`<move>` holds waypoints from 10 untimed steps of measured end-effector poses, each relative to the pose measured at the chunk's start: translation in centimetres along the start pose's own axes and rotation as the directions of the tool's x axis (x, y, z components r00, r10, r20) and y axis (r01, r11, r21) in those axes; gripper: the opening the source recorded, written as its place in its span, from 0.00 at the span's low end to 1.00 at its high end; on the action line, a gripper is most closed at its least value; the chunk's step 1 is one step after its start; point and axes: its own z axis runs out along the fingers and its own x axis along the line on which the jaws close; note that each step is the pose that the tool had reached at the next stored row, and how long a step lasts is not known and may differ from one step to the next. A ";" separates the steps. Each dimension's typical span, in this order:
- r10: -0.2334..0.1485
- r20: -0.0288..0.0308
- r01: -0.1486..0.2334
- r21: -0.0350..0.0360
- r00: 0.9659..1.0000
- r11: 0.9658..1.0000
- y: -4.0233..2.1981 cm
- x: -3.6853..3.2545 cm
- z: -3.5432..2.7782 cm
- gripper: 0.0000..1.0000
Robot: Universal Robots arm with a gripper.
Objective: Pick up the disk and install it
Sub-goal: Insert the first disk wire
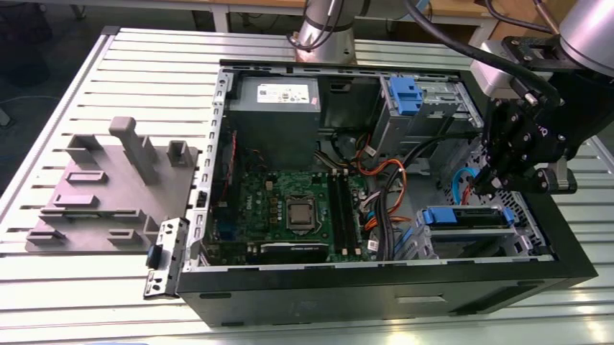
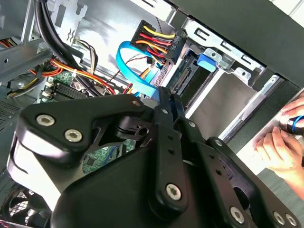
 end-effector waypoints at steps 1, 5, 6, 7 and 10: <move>0.000 0.000 0.000 0.001 1.000 1.000 0.03 0.00 0.00 0.16; -0.009 0.000 0.009 0.013 1.000 1.000 0.23 0.19 0.01 0.16; -0.011 0.000 0.011 0.017 1.000 1.000 0.29 0.26 0.02 0.16; -0.013 0.000 0.013 0.021 1.000 1.000 0.33 0.33 0.03 0.16; -0.020 0.000 0.020 0.034 1.000 0.999 0.45 0.51 0.07 0.16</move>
